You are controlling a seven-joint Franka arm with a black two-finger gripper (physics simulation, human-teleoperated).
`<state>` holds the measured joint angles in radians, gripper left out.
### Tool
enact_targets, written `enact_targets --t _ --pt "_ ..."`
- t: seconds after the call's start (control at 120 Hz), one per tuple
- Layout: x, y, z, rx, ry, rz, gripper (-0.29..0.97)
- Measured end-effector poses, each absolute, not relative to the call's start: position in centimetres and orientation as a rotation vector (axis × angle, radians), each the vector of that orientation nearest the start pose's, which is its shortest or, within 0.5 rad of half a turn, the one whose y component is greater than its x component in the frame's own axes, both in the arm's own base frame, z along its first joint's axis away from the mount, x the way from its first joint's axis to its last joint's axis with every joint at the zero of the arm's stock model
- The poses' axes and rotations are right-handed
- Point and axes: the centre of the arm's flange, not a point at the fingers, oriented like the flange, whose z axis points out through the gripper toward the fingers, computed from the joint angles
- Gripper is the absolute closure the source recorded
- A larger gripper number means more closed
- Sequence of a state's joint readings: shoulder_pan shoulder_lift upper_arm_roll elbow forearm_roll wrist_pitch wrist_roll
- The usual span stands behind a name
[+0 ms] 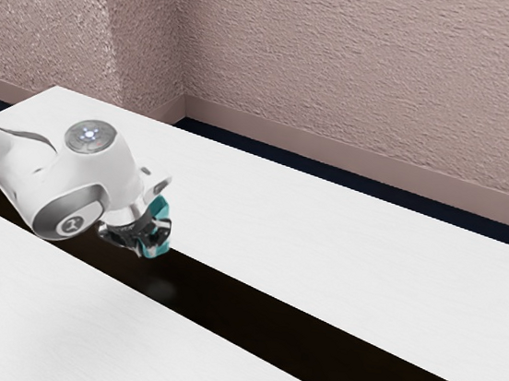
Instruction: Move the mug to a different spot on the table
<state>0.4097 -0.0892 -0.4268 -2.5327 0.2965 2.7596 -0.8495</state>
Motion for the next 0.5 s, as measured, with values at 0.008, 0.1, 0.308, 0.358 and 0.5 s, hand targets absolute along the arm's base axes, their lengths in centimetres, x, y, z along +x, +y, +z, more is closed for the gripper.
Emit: enact_targets --t 0.008,0.1,0.308,0.358,0.5 --pt "47.9 -2.1 33.4 -2.929 -0.851 -0.543 0.74" --pt "47.6 -4.0 33.1 -2.959 -0.787 -0.565 0.74" --pt "46.8 -5.7 32.0 -2.997 -0.721 -0.573 0.74" --pt "46.8 -6.1 31.8 -3.006 -0.708 -0.576 0.74" --pt "46.8 -7.3 30.7 -3.041 -0.663 -0.558 0.74"
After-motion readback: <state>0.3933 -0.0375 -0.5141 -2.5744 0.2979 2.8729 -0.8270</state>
